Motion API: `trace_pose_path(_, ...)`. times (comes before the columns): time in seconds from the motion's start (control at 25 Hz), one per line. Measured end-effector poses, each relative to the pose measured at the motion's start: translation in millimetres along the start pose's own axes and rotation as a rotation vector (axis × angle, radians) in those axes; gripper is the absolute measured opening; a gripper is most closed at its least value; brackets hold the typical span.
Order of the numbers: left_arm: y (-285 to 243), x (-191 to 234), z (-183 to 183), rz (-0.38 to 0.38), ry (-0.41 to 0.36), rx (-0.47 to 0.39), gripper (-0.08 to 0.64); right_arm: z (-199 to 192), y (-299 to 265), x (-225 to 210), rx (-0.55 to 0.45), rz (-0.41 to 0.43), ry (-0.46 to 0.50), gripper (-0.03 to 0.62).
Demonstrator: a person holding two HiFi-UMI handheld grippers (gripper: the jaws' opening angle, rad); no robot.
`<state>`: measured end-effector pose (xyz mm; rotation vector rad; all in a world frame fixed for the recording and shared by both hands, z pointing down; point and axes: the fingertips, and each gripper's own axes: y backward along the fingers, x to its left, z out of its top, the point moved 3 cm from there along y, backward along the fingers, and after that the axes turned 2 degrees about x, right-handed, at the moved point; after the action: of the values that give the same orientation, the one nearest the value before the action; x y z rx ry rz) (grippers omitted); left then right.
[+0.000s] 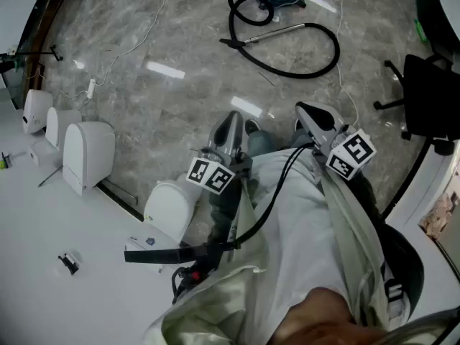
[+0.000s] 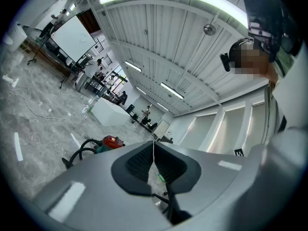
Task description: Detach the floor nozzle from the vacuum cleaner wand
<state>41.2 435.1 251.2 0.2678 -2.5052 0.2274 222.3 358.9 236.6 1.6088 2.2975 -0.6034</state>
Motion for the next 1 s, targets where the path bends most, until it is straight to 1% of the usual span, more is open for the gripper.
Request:
trace_pose_path(0.48, -32, 21, 8, -0.096, 0.019, 0.081, 0.002, 1, -11, -12, -0.024, -0.124, -0.041, 0.000)
trace_pose_path(0.56, -35, 26, 13, -0.108, 0.017, 0.084, 0.002, 3, -16, -11, -0.037, -0.127, -0.048, 0.000)
trace_pose_path(0.64, -35, 32, 18, -0.114, 0.013, 0.087, 0.002, 8, -19, -7, -0.069, -0.121, -0.032, 0.000)
trace_pose_path(0.72, -33, 40, 22, -0.116, 0.006, 0.090, 0.002, 13, -25, -3, -0.095, -0.127, 0.016, 0.000)
trace_pose_path(0.8, -30, 50, 28, -0.115, 0.000, 0.089, 0.002, 16, -34, 1, -0.102, -0.136, 0.069, 0.000)
trace_pose_path(0.84, -28, 56, 32, -0.114, -0.002, 0.086, 0.001, 16, -40, 2, -0.105, -0.136, 0.080, 0.000)
trace_pose_path(1.0, -16, 86, 50, -0.103, -0.001, 0.068, 0.001, 17, -68, 7, -0.137, -0.107, 0.028, 0.000)
